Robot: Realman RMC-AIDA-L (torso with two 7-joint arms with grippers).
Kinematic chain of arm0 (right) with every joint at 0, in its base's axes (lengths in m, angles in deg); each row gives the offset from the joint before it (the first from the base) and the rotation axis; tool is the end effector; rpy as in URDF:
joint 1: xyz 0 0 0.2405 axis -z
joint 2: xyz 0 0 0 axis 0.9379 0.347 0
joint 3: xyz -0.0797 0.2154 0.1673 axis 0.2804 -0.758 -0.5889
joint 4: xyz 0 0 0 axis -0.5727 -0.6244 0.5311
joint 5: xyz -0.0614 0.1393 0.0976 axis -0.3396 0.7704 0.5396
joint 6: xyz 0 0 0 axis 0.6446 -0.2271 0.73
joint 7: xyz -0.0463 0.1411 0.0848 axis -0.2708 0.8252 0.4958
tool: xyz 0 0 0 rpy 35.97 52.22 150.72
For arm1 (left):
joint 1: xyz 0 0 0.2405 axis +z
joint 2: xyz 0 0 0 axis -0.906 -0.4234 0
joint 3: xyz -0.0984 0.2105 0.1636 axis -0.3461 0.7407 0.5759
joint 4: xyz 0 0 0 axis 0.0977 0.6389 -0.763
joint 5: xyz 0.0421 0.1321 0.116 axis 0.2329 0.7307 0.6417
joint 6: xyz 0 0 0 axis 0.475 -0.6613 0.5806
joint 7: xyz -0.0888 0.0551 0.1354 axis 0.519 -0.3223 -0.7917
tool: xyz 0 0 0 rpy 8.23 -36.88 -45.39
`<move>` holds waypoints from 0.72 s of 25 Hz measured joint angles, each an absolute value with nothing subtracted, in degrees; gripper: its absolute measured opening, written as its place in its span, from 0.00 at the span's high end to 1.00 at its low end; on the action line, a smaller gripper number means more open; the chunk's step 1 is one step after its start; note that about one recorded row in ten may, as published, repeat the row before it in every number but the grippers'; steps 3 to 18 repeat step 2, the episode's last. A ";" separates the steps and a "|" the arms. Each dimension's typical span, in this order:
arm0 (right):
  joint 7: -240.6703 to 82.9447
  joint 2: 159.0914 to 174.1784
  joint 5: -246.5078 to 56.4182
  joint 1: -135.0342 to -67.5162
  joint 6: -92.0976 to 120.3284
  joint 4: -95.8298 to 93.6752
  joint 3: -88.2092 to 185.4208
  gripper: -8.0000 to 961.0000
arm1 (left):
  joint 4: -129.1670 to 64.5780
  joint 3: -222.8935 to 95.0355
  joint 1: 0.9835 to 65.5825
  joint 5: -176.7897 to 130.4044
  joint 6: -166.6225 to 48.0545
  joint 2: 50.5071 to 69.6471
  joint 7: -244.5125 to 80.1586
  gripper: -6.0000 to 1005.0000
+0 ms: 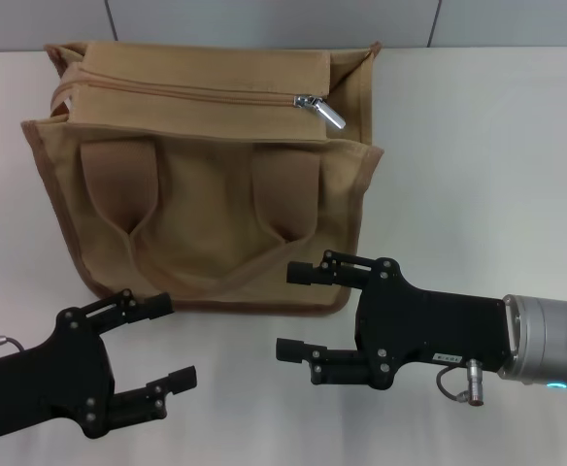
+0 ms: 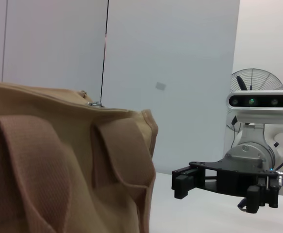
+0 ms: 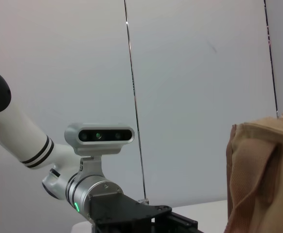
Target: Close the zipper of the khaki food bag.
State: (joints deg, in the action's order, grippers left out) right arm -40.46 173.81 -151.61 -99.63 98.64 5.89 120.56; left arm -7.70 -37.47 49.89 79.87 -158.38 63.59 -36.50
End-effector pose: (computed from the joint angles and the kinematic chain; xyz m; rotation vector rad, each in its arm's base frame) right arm 0.2143 0.2550 -0.1041 -2.7898 0.1895 1.1636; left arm -0.2974 0.2090 -0.0365 -2.6590 -0.3212 -0.9828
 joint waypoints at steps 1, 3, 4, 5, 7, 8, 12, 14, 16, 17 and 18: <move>-40.46 173.81 -151.61 -99.63 98.64 5.89 120.56 0.21 | -7.87 -37.43 49.90 79.86 -158.35 63.60 -36.82 0.22; -40.46 173.81 -151.61 -99.63 98.67 5.89 120.56 0.21 | -7.97 -37.43 49.91 79.87 -158.34 63.60 -36.98 0.22; -40.46 173.81 -151.61 -99.63 98.67 5.89 120.56 0.21 | -7.97 -37.43 49.91 79.87 -158.34 63.60 -36.98 0.22; -40.46 173.81 -151.61 -99.63 98.67 5.89 120.56 0.21 | -7.97 -37.43 49.91 79.87 -158.34 63.60 -36.98 0.22; -40.46 173.81 -151.61 -99.63 98.67 5.89 120.56 0.21 | -7.97 -37.43 49.91 79.87 -158.34 63.60 -36.98 0.22; -40.46 173.81 -151.61 -99.63 98.67 5.89 120.56 0.21 | -7.97 -37.43 49.91 79.87 -158.34 63.60 -36.98 0.22; -40.46 173.81 -151.61 -99.63 98.67 5.89 120.56 0.21 | -7.97 -37.43 49.91 79.87 -158.34 63.60 -36.98 0.22; -40.46 173.81 -151.61 -99.63 98.67 5.89 120.56 0.21 | -7.97 -37.43 49.91 79.87 -158.34 63.60 -36.98 0.22; -40.46 173.81 -151.61 -99.63 98.67 5.89 120.56 0.21 | -7.97 -37.43 49.91 79.87 -158.34 63.60 -36.98 0.22; -40.46 173.81 -151.61 -99.63 98.67 5.89 120.56 0.21 | -7.97 -37.43 49.91 79.87 -158.34 63.60 -36.98 0.22; -40.46 173.81 -151.61 -99.63 98.67 5.89 120.56 0.21 | -7.97 -37.43 49.91 79.87 -158.34 63.60 -36.98 0.22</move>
